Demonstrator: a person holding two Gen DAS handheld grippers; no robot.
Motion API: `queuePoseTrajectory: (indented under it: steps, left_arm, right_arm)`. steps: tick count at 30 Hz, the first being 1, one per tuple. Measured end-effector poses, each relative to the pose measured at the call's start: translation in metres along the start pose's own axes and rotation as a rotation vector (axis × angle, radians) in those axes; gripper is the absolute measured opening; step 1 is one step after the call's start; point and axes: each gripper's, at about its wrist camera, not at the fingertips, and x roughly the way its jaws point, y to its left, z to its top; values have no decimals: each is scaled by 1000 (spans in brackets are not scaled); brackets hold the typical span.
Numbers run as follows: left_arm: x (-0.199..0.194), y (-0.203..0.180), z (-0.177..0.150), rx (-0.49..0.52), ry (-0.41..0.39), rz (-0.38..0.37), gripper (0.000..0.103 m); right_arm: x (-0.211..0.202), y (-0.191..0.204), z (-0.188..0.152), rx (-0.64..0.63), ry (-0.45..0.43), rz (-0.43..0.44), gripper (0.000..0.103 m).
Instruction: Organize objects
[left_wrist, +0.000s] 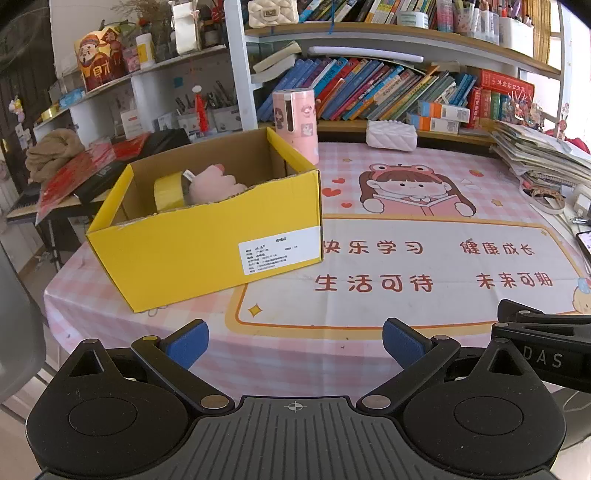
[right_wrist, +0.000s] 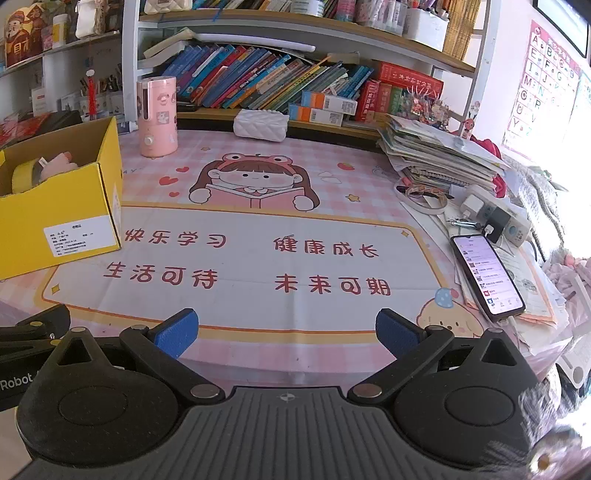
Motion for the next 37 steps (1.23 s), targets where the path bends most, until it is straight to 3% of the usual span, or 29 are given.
queuePoseTrajectory:
  steps: [37]
  left_arm:
    - [3, 8, -2, -32, 22, -11, 101]
  right_arm:
    - [-3, 6, 2, -5, 2, -5, 103]
